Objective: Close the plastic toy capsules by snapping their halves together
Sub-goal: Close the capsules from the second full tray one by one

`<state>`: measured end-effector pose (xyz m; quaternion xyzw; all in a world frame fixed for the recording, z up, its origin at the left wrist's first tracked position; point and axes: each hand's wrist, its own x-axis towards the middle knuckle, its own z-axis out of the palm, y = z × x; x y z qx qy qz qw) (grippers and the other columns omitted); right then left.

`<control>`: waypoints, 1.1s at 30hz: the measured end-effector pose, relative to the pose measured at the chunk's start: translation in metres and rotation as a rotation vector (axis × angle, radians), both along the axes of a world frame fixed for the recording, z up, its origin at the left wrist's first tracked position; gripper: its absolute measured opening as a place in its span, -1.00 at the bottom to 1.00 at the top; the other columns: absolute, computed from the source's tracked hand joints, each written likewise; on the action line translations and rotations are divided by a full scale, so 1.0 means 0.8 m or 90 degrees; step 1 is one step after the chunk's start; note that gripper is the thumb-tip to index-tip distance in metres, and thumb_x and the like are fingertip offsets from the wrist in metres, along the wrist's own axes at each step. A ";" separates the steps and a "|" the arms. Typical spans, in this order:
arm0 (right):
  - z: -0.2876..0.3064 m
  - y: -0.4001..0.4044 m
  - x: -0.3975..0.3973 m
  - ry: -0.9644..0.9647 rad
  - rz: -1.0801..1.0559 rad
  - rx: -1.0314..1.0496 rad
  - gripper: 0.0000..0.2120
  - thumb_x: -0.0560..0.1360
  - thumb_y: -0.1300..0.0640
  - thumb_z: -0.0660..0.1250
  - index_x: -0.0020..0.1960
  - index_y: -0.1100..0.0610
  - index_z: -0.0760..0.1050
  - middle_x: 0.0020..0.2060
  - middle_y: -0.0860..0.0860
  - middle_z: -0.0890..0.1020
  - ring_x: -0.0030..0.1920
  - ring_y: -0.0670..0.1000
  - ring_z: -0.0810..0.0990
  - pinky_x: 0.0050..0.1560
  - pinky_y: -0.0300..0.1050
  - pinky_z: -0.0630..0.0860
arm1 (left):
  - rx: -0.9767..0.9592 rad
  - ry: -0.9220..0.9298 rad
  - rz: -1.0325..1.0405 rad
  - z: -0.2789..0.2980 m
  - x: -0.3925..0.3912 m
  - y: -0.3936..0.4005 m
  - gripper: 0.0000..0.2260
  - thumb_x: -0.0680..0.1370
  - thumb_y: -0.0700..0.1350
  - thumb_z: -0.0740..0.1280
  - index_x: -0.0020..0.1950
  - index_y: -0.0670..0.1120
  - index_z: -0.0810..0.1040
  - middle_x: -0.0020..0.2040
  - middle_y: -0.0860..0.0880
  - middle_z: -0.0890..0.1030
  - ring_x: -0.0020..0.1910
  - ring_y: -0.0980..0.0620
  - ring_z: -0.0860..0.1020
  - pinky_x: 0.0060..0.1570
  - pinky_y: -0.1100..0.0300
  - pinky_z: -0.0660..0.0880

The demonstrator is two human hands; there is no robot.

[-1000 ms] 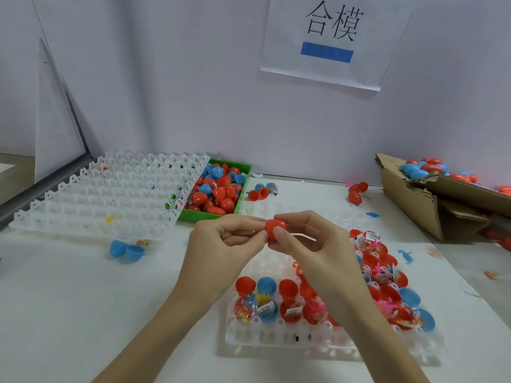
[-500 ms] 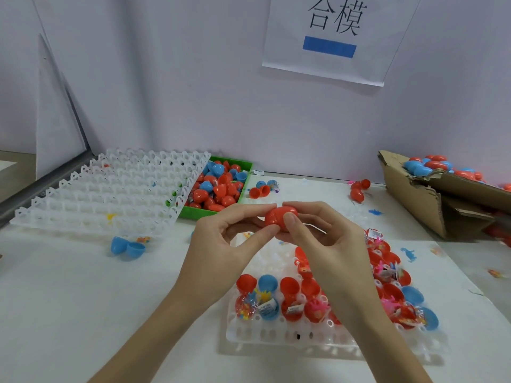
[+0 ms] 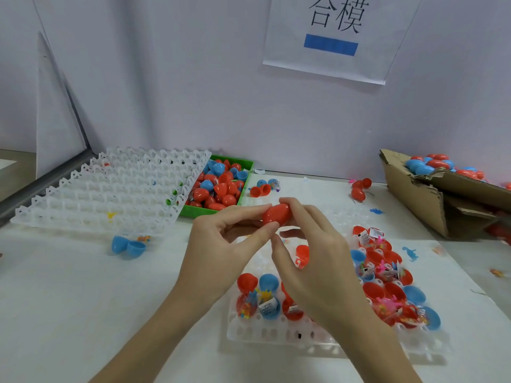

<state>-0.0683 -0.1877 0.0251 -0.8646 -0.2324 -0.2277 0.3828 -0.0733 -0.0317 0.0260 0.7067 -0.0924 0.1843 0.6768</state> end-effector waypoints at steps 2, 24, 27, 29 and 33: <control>0.002 0.001 0.000 -0.030 -0.042 -0.045 -0.51 0.52 0.13 0.48 0.41 0.14 0.48 0.13 -0.05 0.58 -0.06 -0.13 0.60 -0.01 -0.54 0.46 | -0.026 0.038 -0.019 0.002 -0.002 -0.002 -0.74 0.46 -0.19 0.57 0.12 0.01 0.76 -0.04 0.09 0.77 0.01 0.13 0.73 0.01 0.37 0.60; -0.007 0.006 -0.001 -0.067 -0.017 0.002 -0.45 0.56 0.14 0.46 0.52 0.10 0.40 0.15 -0.11 0.57 0.05 -0.21 0.56 0.11 -0.51 0.43 | -0.160 0.233 -0.135 0.006 -0.001 -0.006 -0.72 0.50 0.04 0.45 0.06 -0.12 0.77 0.00 -0.14 0.76 0.03 -0.08 0.73 0.05 0.21 0.65; -0.004 0.004 0.000 -0.106 0.000 0.067 -0.45 0.51 0.15 0.51 0.46 0.13 0.47 0.12 -0.09 0.62 0.09 -0.22 0.58 0.14 -0.47 0.44 | -0.358 0.346 -0.225 0.016 0.000 -0.012 -0.68 0.49 -0.03 0.36 -0.01 -0.25 0.77 -0.05 -0.27 0.73 -0.13 -0.11 0.73 -0.01 0.09 0.70; 0.000 0.003 -0.002 -0.093 0.014 0.109 -0.50 0.51 0.04 0.50 0.41 0.09 0.52 0.12 -0.12 0.64 0.11 -0.21 0.60 0.15 -0.45 0.46 | -0.429 0.379 -0.269 0.018 -0.001 -0.012 -0.64 0.48 -0.06 0.35 0.05 -0.33 0.72 -0.06 -0.28 0.71 -0.17 -0.11 0.72 -0.06 0.07 0.71; 0.004 0.001 -0.002 -0.039 0.021 0.097 -0.60 0.51 -0.10 0.41 0.31 -0.01 0.55 0.08 -0.18 0.63 0.09 -0.20 0.60 0.14 -0.45 0.47 | -0.385 0.359 -0.259 0.015 0.000 -0.014 -0.64 0.50 0.00 0.34 0.03 -0.27 0.74 -0.01 -0.25 0.73 -0.11 -0.12 0.74 -0.13 0.06 0.70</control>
